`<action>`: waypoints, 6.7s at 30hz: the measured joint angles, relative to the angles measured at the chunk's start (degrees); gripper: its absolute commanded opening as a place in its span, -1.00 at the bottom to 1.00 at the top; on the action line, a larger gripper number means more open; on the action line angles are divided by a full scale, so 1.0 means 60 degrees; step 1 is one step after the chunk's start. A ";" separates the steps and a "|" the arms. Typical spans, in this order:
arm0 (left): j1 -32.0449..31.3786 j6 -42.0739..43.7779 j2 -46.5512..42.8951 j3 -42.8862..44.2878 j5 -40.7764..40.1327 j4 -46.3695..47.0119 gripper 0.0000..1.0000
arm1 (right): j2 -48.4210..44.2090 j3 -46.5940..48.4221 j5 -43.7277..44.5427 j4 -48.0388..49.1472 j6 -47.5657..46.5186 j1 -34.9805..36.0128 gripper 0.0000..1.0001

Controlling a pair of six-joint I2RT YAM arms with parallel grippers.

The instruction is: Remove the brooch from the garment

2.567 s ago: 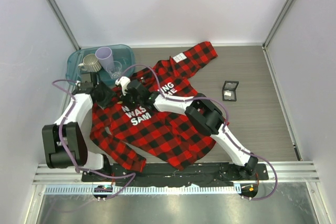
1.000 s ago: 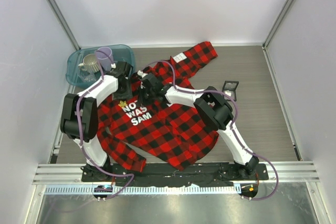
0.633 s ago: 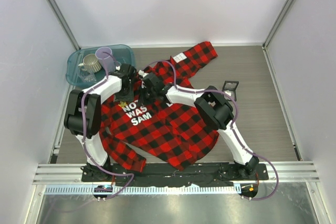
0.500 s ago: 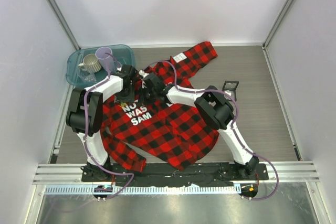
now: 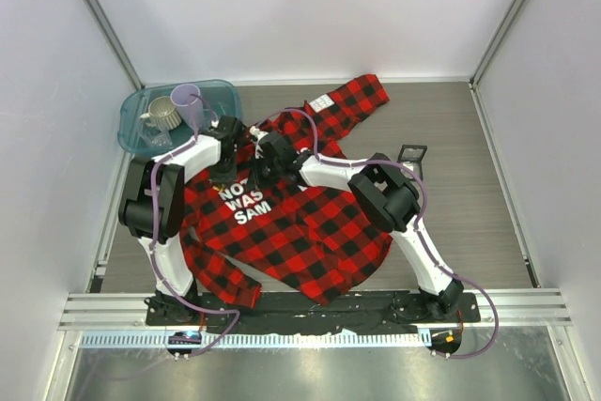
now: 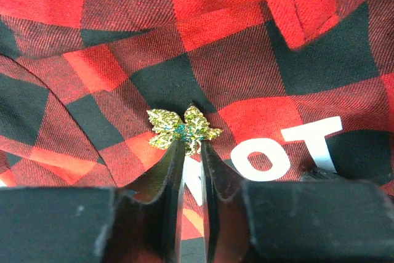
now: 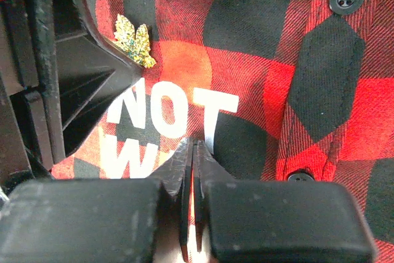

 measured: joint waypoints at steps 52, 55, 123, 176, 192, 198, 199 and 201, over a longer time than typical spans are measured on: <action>0.1563 -0.1220 -0.0627 -0.0736 0.1548 0.0561 -0.81 | 0.2182 0.3151 -0.1275 0.0306 0.1107 0.0004 -0.29; 0.1563 -0.1217 -0.0612 -0.0714 0.1552 0.0532 -0.81 | 0.2182 0.3184 -0.1239 0.0248 0.0951 0.0004 -0.28; 0.6419 -0.5792 -0.6280 -0.4605 0.3905 0.0736 -0.04 | 0.2222 0.5162 0.5843 -0.2481 -0.4062 0.3002 -0.67; 0.5847 -0.5869 -0.4087 -0.5337 0.6732 0.3738 -0.17 | 0.1359 0.3373 0.0714 0.0484 -0.0681 0.0984 -0.65; 0.5074 -0.6226 -0.3861 -0.5329 0.6288 0.3931 -0.21 | 0.1636 0.2983 0.0714 0.0849 -0.1577 0.1075 -0.65; 0.5034 -0.6215 -0.3858 -0.5260 0.5876 0.3840 -0.22 | 0.1679 0.2983 0.0707 0.0787 -0.1716 0.1075 -0.65; 0.5034 -0.6215 -0.3854 -0.5260 0.5792 0.3832 -0.25 | 0.1679 0.2983 0.0703 0.0790 -0.1723 0.1075 -0.66; 0.5034 -0.6218 -0.3814 -0.5260 0.5690 0.3832 -0.31 | 0.1679 0.2983 0.0703 0.0787 -0.1749 0.1075 -0.65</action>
